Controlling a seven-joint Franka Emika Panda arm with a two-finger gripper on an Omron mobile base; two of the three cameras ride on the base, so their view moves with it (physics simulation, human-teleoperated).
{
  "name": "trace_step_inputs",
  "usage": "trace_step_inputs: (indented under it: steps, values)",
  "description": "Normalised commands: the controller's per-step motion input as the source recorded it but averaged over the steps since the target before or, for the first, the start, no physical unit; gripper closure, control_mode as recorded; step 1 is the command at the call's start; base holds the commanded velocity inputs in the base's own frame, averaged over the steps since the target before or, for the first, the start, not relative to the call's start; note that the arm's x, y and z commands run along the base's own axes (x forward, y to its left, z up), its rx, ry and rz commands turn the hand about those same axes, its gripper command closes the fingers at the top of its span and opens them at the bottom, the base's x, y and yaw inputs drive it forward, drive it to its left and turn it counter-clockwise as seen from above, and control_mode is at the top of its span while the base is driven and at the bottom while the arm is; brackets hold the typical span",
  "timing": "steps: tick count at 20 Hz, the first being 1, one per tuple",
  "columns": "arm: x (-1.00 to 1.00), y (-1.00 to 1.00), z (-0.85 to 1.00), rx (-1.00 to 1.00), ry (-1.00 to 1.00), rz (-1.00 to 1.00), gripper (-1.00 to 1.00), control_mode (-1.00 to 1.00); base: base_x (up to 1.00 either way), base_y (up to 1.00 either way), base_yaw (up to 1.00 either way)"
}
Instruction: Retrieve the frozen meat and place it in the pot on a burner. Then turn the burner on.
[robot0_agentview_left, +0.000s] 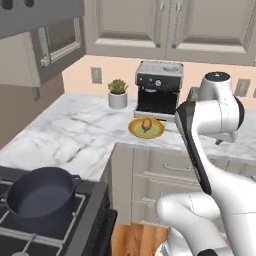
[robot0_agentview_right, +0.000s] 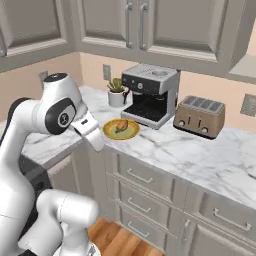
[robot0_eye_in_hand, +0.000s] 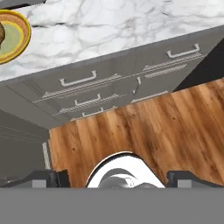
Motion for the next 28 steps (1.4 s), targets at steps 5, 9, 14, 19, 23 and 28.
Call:
trace_step_inputs:
  steps: [5, 9, 14, 19, 23, 28]
  values:
    - [0.0, 0.0, 0.0, 0.0, 0.0, 0.0, -1.0, 1.0, 0.84, 0.23, -0.46]
    - [0.0, 0.0, 0.0, 0.0, 0.0, 0.0, -1.0, 1.0, 1.0, 0.38, -0.09]
    - [0.0, 0.0, 0.0, 0.0, 0.0, 0.0, -1.0, 1.0, 0.86, 0.32, 0.02]
    - [0.0, 0.08, -0.01, 0.0, 0.0, 0.1, -1.0, -1.0, 0.29, 0.28, 0.21]
    - [0.0, 0.71, -0.09, -0.08, 0.0, 0.51, -1.0, -1.0, 0.0, 0.0, 0.0]
    - [-0.03, 0.82, -0.05, -0.13, 0.0, 0.44, -1.0, -1.0, 0.0, 0.0, 0.0]
